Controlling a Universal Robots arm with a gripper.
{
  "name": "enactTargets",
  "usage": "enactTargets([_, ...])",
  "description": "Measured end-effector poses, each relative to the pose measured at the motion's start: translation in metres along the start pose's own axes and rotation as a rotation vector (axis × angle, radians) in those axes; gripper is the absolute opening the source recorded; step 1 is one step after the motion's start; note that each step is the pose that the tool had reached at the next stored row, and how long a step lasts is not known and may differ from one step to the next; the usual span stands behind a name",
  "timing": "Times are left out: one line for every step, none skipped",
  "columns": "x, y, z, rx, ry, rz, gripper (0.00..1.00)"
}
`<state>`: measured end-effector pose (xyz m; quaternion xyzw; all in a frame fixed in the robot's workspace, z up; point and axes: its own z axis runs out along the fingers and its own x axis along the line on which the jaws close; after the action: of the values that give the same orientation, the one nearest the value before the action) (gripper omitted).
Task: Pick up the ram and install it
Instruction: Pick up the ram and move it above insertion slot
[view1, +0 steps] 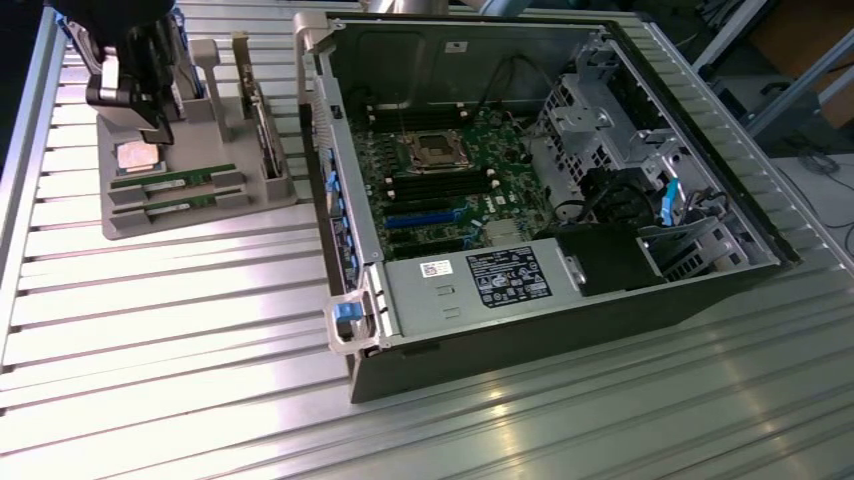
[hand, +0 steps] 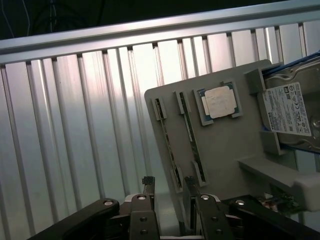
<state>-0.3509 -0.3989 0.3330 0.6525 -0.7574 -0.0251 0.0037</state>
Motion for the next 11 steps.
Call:
enactTargets([0.0000, 0.0000, 0.0006, 0.0000, 0.0000, 0.000, 0.36])
enactTargets([0.0001, -0.0001, 0.0020, 0.0000, 0.0000, 0.000, 0.36])
enactTargets([0.0001, -0.0002, 0.0036, 0.0000, 0.0000, 0.000, 0.36])
enactTargets([0.0001, -0.0002, 0.0042, 0.0000, 0.0000, 0.000, 0.36])
enactTargets([0.0001, -0.0002, 0.0048, -0.0001, 0.0000, 0.000, 0.36])
enactTargets([0.0001, -0.0002, 0.0058, 0.0000, 0.0000, 0.000, 0.36])
enactTargets([0.0002, -0.0003, 0.0069, -0.0001, 0.0000, 0.000, 0.36])
enactTargets([0.0002, -0.0003, 0.0074, -0.0001, 0.0001, 0.000, 0.36])
enactTargets([0.0002, -0.0003, 0.0079, -0.0001, 0.0000, 0.000, 0.36])
enactTargets([0.0002, -0.0004, 0.0084, -0.0001, 0.0000, 0.000, 0.36])
enactTargets([0.0003, -0.0004, 0.0090, 0.0000, 0.0000, 0.000, 0.36])
